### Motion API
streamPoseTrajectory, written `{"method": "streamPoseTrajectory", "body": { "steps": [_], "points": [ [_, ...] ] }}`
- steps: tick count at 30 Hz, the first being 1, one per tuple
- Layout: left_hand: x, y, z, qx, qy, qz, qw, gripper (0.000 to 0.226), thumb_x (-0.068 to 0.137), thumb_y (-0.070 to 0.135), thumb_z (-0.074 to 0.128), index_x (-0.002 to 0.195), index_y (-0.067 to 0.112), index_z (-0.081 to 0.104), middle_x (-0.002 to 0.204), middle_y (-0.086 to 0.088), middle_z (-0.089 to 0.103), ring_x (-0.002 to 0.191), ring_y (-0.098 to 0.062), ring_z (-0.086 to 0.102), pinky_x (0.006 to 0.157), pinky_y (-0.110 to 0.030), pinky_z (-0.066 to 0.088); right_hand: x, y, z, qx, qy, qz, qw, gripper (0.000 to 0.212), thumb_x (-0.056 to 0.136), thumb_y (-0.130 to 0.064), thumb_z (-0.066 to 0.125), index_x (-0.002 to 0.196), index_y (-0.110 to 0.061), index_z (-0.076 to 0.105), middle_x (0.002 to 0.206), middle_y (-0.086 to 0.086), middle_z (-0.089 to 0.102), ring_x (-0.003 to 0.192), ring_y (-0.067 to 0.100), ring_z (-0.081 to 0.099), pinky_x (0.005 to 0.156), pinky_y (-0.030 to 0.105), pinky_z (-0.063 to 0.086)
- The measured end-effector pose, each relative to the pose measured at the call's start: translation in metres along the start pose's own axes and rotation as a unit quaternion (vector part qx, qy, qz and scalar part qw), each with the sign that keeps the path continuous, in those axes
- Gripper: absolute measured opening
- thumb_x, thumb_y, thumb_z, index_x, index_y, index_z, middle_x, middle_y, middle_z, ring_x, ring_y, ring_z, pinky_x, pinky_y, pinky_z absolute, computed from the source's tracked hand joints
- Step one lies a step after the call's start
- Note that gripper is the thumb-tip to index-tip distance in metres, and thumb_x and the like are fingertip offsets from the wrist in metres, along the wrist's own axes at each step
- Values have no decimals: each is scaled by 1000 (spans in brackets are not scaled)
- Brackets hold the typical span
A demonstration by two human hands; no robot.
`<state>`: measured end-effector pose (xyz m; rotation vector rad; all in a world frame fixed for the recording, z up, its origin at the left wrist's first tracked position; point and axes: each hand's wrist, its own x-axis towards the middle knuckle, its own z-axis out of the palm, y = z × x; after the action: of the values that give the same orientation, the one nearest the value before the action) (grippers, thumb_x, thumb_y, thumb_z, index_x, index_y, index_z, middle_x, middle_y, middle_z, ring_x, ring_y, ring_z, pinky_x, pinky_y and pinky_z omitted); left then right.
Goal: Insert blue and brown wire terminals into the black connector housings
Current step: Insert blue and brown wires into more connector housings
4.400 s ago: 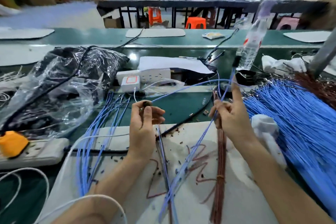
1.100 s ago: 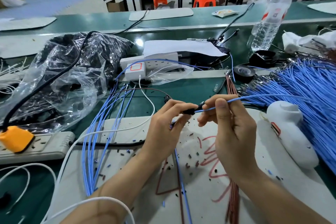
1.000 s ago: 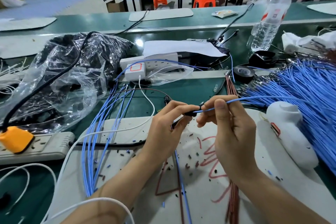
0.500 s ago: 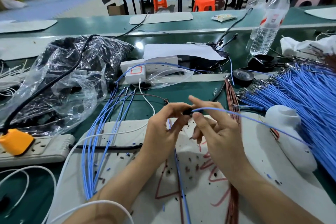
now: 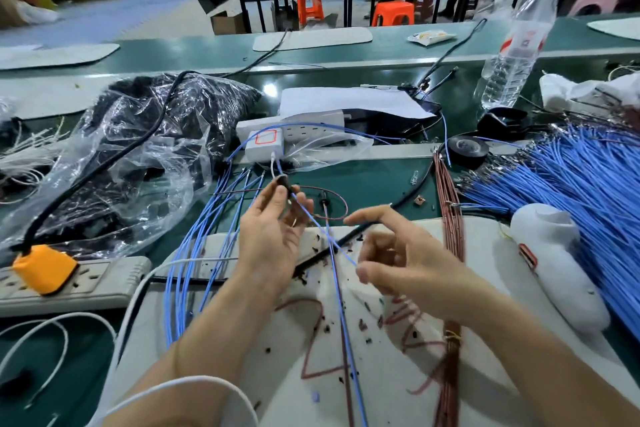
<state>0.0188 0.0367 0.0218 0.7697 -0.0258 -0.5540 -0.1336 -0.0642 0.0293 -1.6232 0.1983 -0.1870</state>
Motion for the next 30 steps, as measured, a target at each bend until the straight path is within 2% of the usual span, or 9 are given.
{"method": "streamPoseTrajectory", "body": {
  "steps": [5,9,12,15,17,21,26,28,30],
  "points": [
    [16,16,-4,-77,35,-16,996,19,97,2,42,88,5,58,67,-6,65,53,-13,64,60,-27,58,-14,-14,-28,102,-322,125,933,63,78,10,64,132,-11,37,71,2,53,55,11,50,47,17,42],
    [20,29,-7,-117,84,-16,989,19,99,7,43,88,13,58,75,-6,61,52,-11,64,59,-24,58,-15,-19,-41,165,-458,144,862,43,76,-19,76,115,-9,60,73,0,66,57,5,61,49,18,48],
    [8,25,0,-60,30,-15,998,21,96,4,43,89,17,59,68,-3,65,54,-12,64,58,-23,56,-11,-14,-39,175,-392,106,897,45,76,-40,77,106,-9,65,75,2,71,53,7,60,44,19,41],
    [-15,6,11,71,-128,21,989,15,87,5,49,95,14,58,73,-3,66,60,-16,67,62,-27,57,-4,-7,-26,105,-167,92,976,42,72,-58,72,85,-18,71,66,3,66,48,7,51,43,13,38],
    [-25,-5,13,133,-203,37,969,18,81,8,53,98,11,58,78,-4,65,64,-18,67,65,-27,56,0,-1,-20,38,-43,69,996,33,76,-51,70,69,-19,69,56,-1,55,46,6,43,43,12,32],
    [-22,-9,8,159,-164,13,973,19,82,7,54,98,12,61,75,-2,66,66,-16,65,66,-27,56,2,-2,-14,-17,-20,25,999,22,78,-22,67,58,-15,60,48,-10,48,43,-1,37,44,9,29],
    [-7,-2,3,104,-94,19,990,28,95,-1,44,113,11,61,78,-5,64,66,-13,67,75,-25,57,4,-1,-16,-103,-1,58,993,34,85,-8,68,54,-15,58,41,-10,45,38,0,34,43,11,29],
    [-10,-2,1,218,-117,117,962,27,94,0,47,111,14,63,84,-1,66,74,-12,68,79,-25,57,5,1,-15,-153,54,36,986,26,85,-10,70,61,-12,61,44,-8,51,39,0,41,45,13,34],
    [-17,-4,0,366,-161,267,877,26,92,2,55,107,22,64,91,2,67,83,-13,67,82,-27,55,5,1,-11,-182,131,-6,975,18,75,-28,77,75,-15,64,59,-6,62,44,7,52,47,20,46]
  ]
}}
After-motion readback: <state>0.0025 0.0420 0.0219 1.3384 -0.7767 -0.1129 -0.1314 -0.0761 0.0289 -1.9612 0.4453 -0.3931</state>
